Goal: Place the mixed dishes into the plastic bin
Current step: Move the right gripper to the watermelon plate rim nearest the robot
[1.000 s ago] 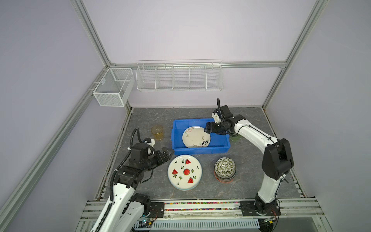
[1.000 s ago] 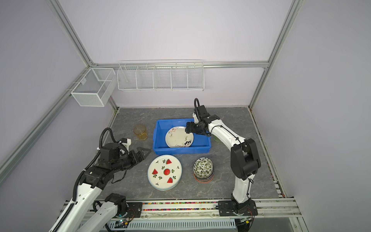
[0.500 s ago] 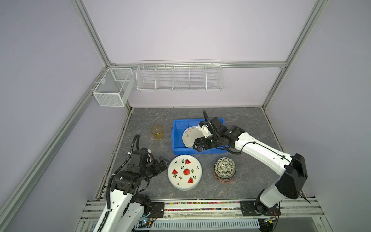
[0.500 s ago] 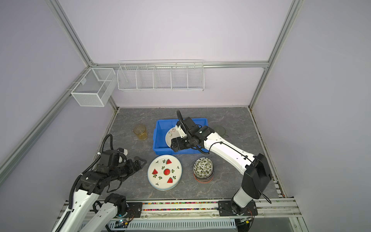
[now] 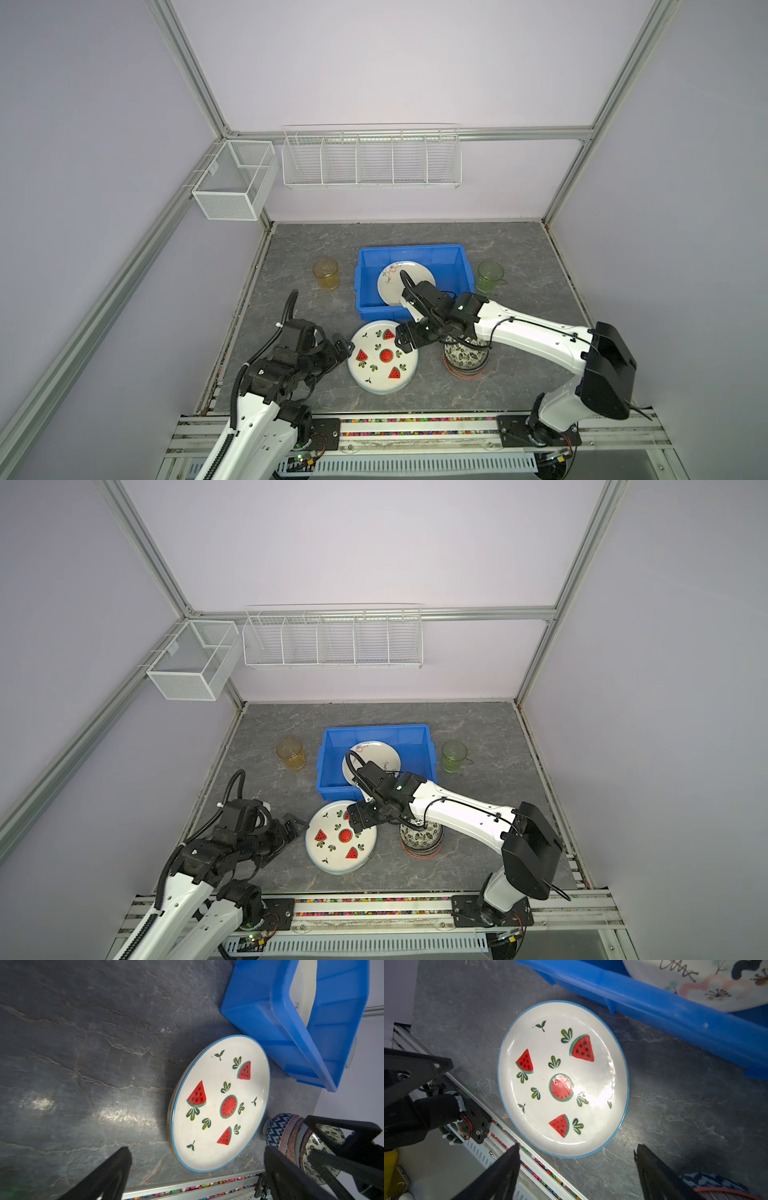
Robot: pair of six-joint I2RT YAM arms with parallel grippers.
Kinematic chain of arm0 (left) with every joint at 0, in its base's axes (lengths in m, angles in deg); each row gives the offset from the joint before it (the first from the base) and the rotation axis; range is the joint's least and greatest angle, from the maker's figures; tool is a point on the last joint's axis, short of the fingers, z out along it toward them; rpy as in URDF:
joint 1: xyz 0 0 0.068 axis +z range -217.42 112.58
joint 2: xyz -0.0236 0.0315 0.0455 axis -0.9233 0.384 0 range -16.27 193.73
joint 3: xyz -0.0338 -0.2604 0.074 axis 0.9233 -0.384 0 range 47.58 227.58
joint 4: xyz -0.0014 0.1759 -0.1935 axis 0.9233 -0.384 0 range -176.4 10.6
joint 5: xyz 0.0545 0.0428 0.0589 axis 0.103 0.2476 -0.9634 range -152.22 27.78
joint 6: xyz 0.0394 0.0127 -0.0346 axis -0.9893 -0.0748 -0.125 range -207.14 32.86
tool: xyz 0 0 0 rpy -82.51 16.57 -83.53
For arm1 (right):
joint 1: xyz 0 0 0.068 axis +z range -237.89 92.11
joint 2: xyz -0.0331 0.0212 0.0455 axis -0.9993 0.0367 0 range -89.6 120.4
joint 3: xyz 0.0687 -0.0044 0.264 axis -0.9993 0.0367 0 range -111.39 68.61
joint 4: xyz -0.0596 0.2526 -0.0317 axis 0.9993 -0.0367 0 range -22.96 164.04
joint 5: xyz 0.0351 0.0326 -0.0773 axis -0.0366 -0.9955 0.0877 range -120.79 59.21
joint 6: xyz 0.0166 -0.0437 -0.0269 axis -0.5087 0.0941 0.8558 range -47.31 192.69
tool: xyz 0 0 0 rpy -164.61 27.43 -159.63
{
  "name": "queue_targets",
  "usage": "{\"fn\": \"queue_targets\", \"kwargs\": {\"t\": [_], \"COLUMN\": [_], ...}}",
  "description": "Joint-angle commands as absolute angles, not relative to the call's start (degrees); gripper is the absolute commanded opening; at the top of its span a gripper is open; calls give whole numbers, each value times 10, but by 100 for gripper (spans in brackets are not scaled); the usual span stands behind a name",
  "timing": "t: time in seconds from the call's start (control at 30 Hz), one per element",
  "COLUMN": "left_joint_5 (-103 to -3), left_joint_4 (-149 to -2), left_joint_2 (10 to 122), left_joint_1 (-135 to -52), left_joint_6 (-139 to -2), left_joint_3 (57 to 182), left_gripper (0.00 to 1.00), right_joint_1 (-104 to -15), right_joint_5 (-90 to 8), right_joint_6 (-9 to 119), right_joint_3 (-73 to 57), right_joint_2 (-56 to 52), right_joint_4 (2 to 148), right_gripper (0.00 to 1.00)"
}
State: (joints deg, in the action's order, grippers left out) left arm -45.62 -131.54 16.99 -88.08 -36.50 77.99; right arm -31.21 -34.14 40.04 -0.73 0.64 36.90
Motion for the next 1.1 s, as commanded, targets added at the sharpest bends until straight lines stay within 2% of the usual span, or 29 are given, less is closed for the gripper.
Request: {"fn": "queue_targets", "kwargs": {"t": [0.0,0.4,1.07], "left_joint_5": [-471,-469,-426], "left_joint_4": [-1284,-1235,-1144], "left_joint_2": [151,176,204], "left_joint_1": [-904,-912,-912], "left_joint_6": [-308,-309,-310], "left_joint_3": [760,725,676], "left_gripper": [99,99,99], "right_joint_1": [-310,-314,-317], "right_joint_5": [-325,-352,-349], "right_joint_6": [385,355,354], "right_joint_3": [5,54,54], "right_joint_2": [-1,35,83], "right_joint_4": [393,472,490], "right_gripper": [89,89,90]}}
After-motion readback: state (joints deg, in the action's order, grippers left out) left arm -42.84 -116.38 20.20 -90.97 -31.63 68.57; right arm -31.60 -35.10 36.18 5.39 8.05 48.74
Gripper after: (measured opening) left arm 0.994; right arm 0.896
